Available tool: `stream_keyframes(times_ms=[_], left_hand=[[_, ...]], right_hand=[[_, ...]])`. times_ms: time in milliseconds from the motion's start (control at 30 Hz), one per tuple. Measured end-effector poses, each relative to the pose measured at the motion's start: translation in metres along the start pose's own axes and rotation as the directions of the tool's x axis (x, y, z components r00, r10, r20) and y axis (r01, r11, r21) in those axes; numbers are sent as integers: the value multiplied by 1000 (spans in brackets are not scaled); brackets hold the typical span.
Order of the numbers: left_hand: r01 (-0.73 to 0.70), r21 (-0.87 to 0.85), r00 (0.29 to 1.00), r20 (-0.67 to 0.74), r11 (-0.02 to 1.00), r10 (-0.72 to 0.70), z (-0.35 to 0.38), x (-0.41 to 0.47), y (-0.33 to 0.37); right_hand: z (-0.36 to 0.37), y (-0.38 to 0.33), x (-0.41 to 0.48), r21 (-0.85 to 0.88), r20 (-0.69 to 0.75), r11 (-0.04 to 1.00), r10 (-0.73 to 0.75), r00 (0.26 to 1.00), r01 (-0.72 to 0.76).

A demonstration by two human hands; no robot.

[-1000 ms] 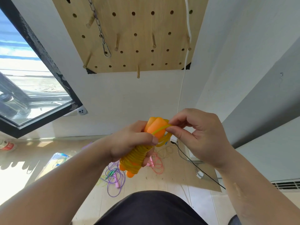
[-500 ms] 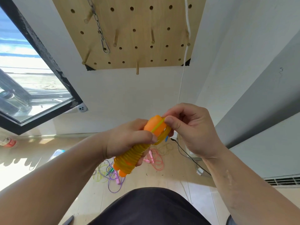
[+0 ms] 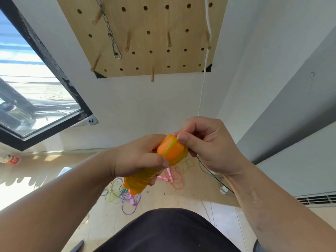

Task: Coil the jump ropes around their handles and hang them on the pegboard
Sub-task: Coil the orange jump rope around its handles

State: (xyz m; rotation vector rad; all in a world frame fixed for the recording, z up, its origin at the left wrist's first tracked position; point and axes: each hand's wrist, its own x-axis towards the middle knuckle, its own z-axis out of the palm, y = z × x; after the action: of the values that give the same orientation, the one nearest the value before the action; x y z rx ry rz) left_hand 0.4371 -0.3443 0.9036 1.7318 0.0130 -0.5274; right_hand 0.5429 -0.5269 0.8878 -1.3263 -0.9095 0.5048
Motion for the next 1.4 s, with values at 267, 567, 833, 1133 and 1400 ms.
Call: stream_keyframes(times_ms=[267,567,833,1133,1400], left_hand=[[-99,-431,941,-333,897,-56,26,22,-20],[95,-576,995,58,812,-75,6,13,-28],[38,-262,989,146,964,0,-6,6,-5],[-7,718,998,-36,696,47,30,11,6],[295,430,715,-692,853,102,22,23,-7]], right_hand=[[-6,6,19,-484,-50,870,-130,990,90],[-12,4,13,-490,75,851,-173,982,187],[-17,-3,12,12,146,1000,-19,989,17],[-7,9,5,-165,239,971,210,948,-174],[-7,26,-1,-23,-256,976,205,945,-218]])
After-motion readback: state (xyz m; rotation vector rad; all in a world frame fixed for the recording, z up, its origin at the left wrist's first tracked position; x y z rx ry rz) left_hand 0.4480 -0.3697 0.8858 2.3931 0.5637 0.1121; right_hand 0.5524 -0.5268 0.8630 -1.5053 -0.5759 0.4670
